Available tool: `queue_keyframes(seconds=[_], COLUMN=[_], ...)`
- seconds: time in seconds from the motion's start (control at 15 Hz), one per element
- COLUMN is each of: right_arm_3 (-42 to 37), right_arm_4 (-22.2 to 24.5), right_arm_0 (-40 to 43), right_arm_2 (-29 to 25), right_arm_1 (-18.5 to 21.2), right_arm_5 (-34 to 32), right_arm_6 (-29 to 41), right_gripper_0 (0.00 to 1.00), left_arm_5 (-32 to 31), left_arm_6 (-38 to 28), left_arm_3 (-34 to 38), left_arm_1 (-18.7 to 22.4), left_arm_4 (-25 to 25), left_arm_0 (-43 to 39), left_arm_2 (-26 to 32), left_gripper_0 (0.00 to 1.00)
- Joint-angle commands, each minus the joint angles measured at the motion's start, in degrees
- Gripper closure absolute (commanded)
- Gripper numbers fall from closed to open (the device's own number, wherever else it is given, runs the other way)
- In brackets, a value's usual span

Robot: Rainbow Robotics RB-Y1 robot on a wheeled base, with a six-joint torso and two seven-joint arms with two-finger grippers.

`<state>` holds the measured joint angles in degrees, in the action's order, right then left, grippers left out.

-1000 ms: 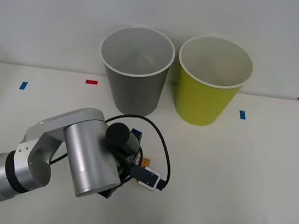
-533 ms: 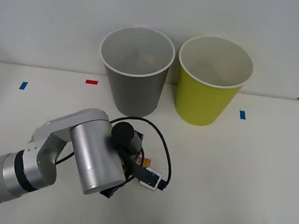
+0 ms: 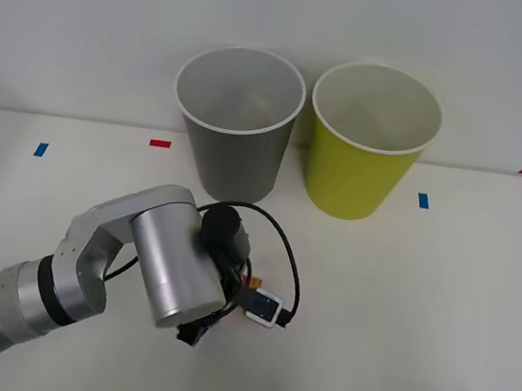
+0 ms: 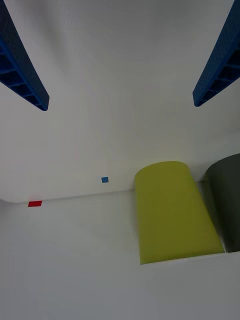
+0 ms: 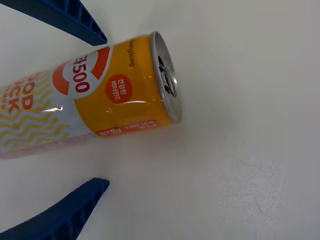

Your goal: Put cans in the gray bin and PET bottles in the light green bin.

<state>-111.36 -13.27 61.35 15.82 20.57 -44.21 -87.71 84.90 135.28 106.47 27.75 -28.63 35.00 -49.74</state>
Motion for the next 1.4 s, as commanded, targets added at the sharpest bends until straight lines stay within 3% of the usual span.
queue_keyframes(seconds=[0.07, 0.2, 1.4], right_arm_3=[0.0, 0.0, 0.0], right_arm_4=[0.0, 0.0, 0.0], right_arm_0=[0.0, 0.0, 0.0], right_arm_2=[0.0, 0.0, 0.0], right_arm_1=[0.0, 0.0, 0.0], right_arm_5=[0.0, 0.0, 0.0], right_arm_6=[0.0, 0.0, 0.0], right_gripper_0=[0.0, 0.0, 0.0], left_arm_5=[0.01, 0.01, 0.01], left_arm_6=[-0.19, -0.45, -1.68], left_arm_3=[-0.82, -0.82, -0.82], left_arm_1=[0.11, 0.11, 0.37], left_arm_4=[-0.47, -0.2, -1.87], left_arm_0=[0.07, 0.07, -0.02], left_arm_2=[-0.01, -0.01, -0.01], left_gripper_0=[0.13, 1.0, 1.0])
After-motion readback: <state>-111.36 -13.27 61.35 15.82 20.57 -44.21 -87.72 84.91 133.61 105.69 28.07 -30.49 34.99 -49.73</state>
